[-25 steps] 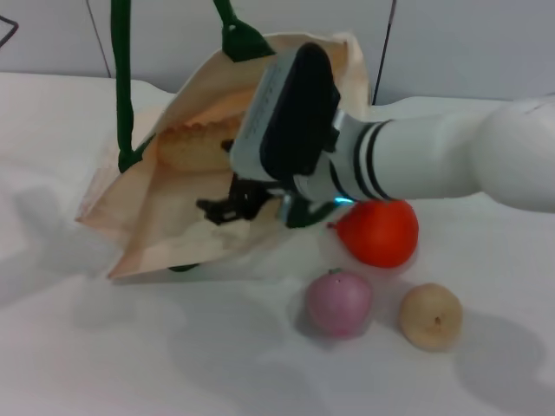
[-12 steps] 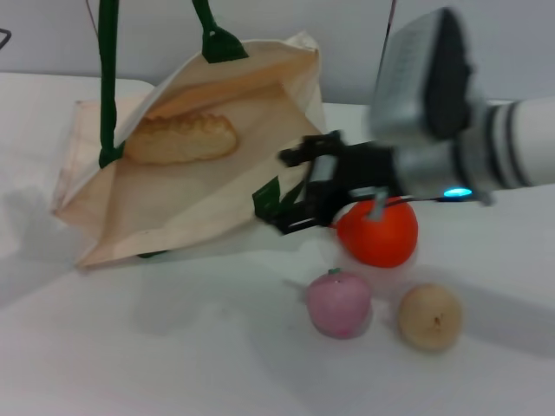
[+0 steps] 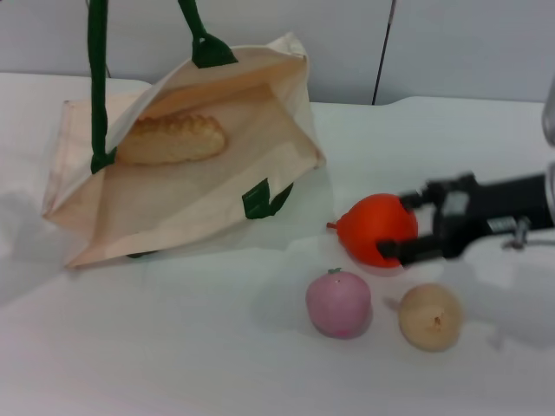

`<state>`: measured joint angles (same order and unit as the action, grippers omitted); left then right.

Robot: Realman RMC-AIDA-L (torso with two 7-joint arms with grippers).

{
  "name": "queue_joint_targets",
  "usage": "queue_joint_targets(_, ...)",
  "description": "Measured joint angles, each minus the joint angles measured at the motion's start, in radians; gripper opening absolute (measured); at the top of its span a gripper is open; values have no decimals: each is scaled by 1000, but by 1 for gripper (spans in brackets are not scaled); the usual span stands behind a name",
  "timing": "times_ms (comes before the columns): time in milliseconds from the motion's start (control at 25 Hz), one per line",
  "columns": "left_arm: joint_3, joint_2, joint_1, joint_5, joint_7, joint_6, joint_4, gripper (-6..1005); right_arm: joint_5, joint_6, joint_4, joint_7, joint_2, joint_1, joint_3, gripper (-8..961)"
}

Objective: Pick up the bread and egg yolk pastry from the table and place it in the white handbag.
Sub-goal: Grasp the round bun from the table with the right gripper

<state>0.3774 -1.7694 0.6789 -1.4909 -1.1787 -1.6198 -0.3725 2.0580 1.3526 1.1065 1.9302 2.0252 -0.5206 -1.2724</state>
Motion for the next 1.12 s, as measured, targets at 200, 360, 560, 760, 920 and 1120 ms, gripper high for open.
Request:
queue_joint_targets(200,0,5,-6,-4,1,4,5,213,120,33,-10,58,5,25,-1,891)
queue_joint_targets(360,0,5,-13,-7,2,10,5,215,155,54,-25,76,4,27,5,891)
queue_joint_targets(560,0,7,-13,-8,3,11,3,217,215,65,-52,93,4,19,12,890)
queue_joint_targets(760,-2,7,-13,-9,4,12,3,219,258,59,-151,93,4,-30,4,890)
queue_joint_targets(920,-13,7,-13,-9,4,12,3,220,276,67,-202,92,5,-63,-7,889)
queue_joint_targets(1120,-14,7,-15,-9,4,20,4,222,281,71,-187,93,7,-59,-13,888)
